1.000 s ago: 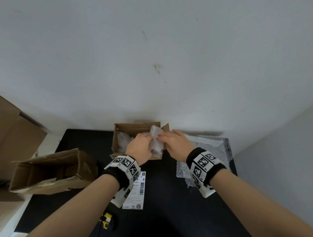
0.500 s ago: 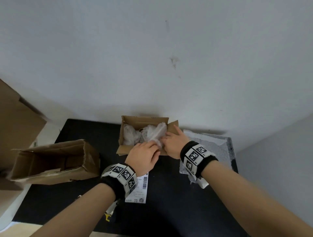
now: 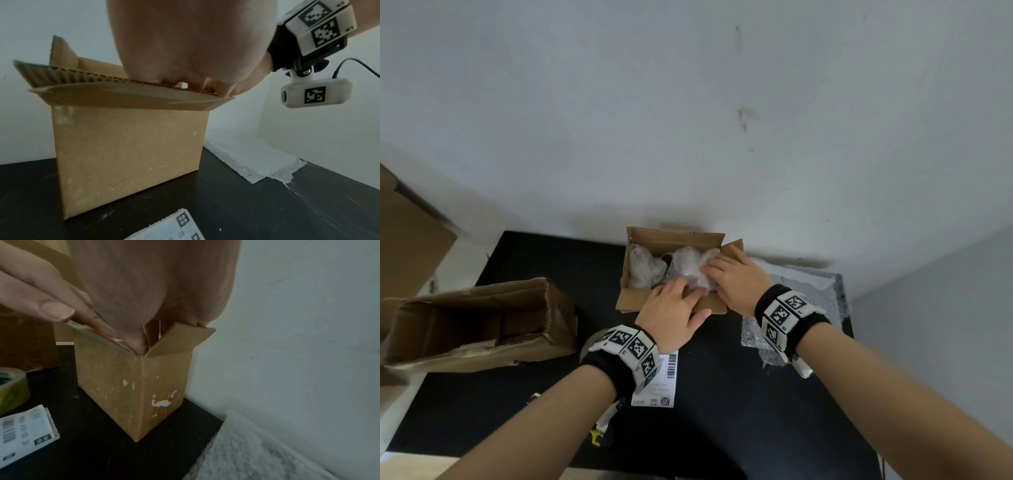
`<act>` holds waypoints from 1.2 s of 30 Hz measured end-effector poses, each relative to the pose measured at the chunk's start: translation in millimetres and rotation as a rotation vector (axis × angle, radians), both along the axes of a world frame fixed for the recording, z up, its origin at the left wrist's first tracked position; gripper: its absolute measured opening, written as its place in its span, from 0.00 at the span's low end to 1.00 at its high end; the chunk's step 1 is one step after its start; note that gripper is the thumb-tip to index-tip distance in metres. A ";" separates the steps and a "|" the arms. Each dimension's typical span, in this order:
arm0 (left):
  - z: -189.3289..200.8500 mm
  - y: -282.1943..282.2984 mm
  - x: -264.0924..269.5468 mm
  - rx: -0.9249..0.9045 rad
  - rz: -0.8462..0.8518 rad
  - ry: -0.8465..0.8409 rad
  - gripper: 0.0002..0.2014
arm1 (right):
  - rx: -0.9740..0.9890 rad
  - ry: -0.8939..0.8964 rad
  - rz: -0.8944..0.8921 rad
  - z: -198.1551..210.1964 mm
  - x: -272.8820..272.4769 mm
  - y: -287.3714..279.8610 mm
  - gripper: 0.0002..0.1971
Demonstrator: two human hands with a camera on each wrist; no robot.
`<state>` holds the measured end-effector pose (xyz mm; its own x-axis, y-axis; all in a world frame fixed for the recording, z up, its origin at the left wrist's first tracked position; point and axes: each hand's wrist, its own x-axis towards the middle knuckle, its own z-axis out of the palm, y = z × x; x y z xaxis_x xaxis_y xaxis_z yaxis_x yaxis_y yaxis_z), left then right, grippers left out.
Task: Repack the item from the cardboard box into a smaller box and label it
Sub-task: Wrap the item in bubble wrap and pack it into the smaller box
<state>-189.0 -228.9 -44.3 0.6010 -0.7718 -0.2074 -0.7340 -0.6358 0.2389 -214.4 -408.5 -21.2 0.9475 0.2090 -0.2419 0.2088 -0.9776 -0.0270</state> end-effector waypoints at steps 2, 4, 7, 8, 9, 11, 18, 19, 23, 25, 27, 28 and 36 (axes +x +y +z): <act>-1.4 -1.3 -1.4 0.012 0.011 -0.012 0.36 | -0.040 0.059 -0.025 -2.3 0.1 -2.2 0.22; -1.2 -2.5 -3.4 -0.016 0.047 -0.002 0.30 | -0.080 0.096 -0.015 -2.6 0.5 -2.5 0.21; -1.4 -1.7 -4.5 -0.077 0.049 0.009 0.21 | -0.137 0.126 0.009 -3.8 2.1 0.6 0.23; -1.6 -1.1 -4.4 -0.074 0.042 0.005 0.23 | -0.150 0.131 0.009 -4.3 3.1 1.4 0.23; -1.7 -0.7 -3.6 -0.066 0.034 -0.002 0.27 | -0.157 0.133 0.007 -4.7 4.4 2.0 0.23; -1.7 -1.0 -2.8 -0.049 0.025 -0.002 0.34 | -0.148 0.125 -0.007 -5.2 5.1 2.1 0.23; 7.2 -2.9 4.4 -0.027 0.036 -0.006 0.27 | 0.055 -0.045 -0.076 2.0 -3.4 2.3 0.20; 10.8 -4.3 5.4 -0.021 0.035 -0.013 0.26 | 0.078 -0.058 -0.091 4.3 -4.7 1.9 0.20; 28.6 -11.8 11.7 -0.066 0.034 -0.054 0.24 | 0.154 -0.139 -0.165 14.8 -9.9 0.9 0.20; 36.2 -16.3 17.1 -0.115 0.015 -0.091 0.20 | 0.185 -0.188 -0.232 21.1 -11.8 -1.1 0.21; 44.1 -23.6 20.8 -0.160 -0.017 -0.108 0.18 | 0.214 -0.229 -0.293 28.7 -14.7 -6.0 0.21; 48.5 -28.4 21.2 -0.177 -0.031 -0.111 0.17 | 0.223 -0.243 -0.319 32.3 -17.2 -9.9 0.21; 60.7 -92.4 -5.7 -0.224 -0.206 -0.135 0.19 | 0.186 -0.220 -0.503 37.4 -71.7 -65.4 0.21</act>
